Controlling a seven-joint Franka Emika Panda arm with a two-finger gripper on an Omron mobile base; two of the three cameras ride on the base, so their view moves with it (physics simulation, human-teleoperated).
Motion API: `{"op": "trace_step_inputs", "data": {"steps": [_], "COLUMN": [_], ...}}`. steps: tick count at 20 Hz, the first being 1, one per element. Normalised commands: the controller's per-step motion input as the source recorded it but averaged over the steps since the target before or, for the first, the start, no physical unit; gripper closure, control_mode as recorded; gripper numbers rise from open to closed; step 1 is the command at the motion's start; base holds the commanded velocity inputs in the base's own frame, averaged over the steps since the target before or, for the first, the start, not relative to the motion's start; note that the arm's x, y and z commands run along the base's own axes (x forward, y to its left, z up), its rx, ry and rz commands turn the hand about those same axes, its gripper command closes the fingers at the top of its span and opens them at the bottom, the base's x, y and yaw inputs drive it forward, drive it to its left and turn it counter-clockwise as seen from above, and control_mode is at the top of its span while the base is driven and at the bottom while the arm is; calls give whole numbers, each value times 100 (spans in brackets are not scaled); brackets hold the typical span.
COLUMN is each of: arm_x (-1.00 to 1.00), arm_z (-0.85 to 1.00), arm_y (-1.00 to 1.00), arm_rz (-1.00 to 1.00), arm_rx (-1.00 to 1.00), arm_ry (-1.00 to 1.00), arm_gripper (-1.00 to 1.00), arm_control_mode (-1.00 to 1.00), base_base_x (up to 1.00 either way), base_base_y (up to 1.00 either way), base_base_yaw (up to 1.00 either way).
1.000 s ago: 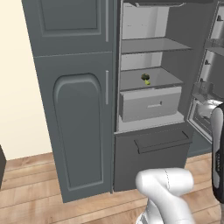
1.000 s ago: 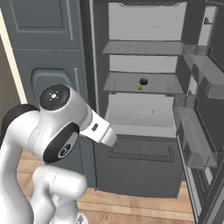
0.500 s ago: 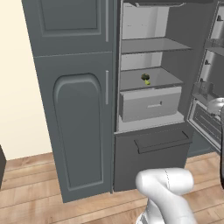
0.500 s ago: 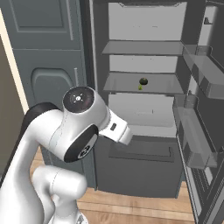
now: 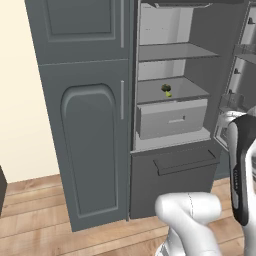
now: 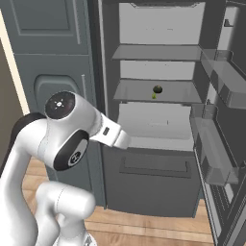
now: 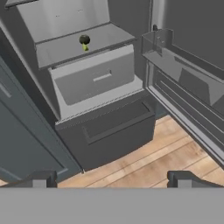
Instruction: Take the lemon wedge from the fridge and place it on the plate with fish on the dining counter.
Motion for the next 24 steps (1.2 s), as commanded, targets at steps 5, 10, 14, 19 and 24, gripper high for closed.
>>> {"op": "trace_step_inputs", "data": {"steps": [5,10,14,19,24], "arm_x": [0,8,4,5,0], "arm_z": [0,0,-4,-3,0], "arm_y": [0,0,-20,-13,0], "arm_rz": [0,-1,-1,-1,0], "arm_rx": [0,0,0,0,0], "arm_ry": [0,0,0,0,0], "arm_gripper": [-100,-100,-100,-100,-100], "arm_control_mode": [-100,-100,-100,100,100], "base_base_x": [0,0,0,21,41], "base_base_y": [0,0,0,-31,-2], "base_base_yaw": [0,0,0,-2,0]}}
